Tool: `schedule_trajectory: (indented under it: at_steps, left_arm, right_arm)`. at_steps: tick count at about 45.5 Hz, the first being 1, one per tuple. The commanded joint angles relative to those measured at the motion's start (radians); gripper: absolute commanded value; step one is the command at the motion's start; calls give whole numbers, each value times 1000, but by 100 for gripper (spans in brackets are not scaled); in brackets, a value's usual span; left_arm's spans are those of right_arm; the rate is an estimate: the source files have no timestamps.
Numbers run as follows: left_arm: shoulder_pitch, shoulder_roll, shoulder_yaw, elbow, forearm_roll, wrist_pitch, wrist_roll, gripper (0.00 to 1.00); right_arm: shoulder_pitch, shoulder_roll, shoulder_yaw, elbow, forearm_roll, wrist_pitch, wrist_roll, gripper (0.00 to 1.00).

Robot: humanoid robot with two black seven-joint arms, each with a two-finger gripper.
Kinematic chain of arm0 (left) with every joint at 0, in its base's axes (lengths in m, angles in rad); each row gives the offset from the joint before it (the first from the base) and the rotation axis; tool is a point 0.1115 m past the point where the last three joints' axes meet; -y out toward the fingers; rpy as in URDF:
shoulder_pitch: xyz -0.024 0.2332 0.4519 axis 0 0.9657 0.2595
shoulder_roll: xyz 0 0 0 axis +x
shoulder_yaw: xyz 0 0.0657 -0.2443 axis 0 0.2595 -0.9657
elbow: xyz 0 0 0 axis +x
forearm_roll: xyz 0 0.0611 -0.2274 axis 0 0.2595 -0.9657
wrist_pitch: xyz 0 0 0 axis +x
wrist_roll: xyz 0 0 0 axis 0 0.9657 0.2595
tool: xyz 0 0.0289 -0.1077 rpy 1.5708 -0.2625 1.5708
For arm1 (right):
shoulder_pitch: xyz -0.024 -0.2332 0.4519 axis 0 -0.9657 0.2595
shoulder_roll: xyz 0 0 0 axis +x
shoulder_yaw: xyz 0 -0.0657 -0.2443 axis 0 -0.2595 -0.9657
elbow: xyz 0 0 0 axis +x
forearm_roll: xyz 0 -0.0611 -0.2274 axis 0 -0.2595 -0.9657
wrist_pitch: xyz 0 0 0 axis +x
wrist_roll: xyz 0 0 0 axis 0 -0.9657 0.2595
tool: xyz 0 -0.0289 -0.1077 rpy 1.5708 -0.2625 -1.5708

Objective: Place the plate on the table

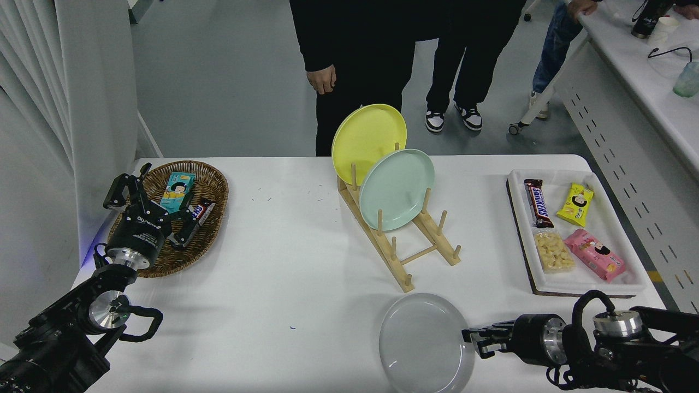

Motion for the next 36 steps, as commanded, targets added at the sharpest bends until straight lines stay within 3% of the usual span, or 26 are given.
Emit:
schedule_trajectory:
  at_steps: [1, 6, 9, 10, 15, 18, 21, 27, 36]
  left_arm:
    - [0, 0, 0, 0, 0, 0, 0, 98]
    - [0, 0, 0, 0, 0, 0, 2, 98]
    - [0, 0, 0, 0, 0, 0, 0, 98]
    - [0, 0, 0, 0, 0, 0, 0, 98]
    - [0, 0, 0, 0, 0, 0, 2, 98]
    - [0, 0, 0, 0, 0, 0, 0, 98]
    - [0, 0, 0, 0, 0, 0, 2, 98]
    - [0, 0, 0, 0, 0, 0, 2, 98]
    - [0, 0, 0, 0, 0, 0, 0, 98]
  right_arm:
    - [15, 1, 9, -12, 0, 6, -1, 0]
    - [35, -8, 9, -12, 1, 2, -2, 1]
    - [49, -10, 9, -12, 1, -6, -2, 49]
    - [50, -10, 9, -12, 1, -6, -4, 57]
    - [55, -8, 9, -10, 3, -6, -4, 59]
    - [57, -2, 8, -10, 3, -7, -5, 70]
    - [57, 5, 8, -10, 1, -7, -5, 74]
    - [67, 10, 9, -10, 1, -1, -7, 100]
    - [115, -36, 9, -8, -23, 19, -25, 100]
